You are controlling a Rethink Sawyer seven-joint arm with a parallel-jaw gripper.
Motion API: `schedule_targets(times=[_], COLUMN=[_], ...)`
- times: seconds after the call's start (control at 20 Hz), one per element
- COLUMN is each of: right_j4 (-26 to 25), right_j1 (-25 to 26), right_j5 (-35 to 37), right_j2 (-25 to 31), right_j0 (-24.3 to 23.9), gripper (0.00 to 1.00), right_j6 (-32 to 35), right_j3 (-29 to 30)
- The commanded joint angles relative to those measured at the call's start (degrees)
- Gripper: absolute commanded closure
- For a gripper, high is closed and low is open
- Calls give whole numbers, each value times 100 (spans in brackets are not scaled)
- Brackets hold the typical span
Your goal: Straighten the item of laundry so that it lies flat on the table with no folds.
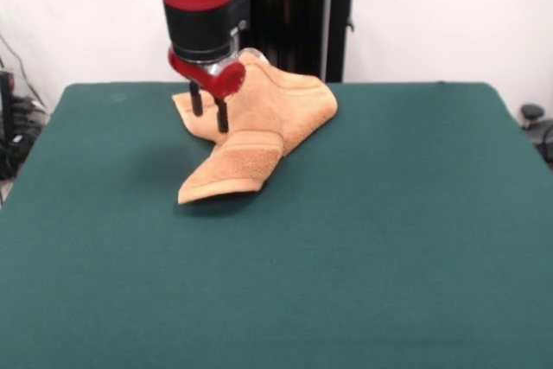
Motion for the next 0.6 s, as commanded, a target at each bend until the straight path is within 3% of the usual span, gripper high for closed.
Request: schedule_targets(times=[0.05,0.6], right_j4=[-210,-89], right_j1=[466,1143], right_j5=[-720,-1103], right_j2=[17,-179], right_j0=[390,565], gripper=[0,0], right_j6=[410,495], right_j3=[195,12])
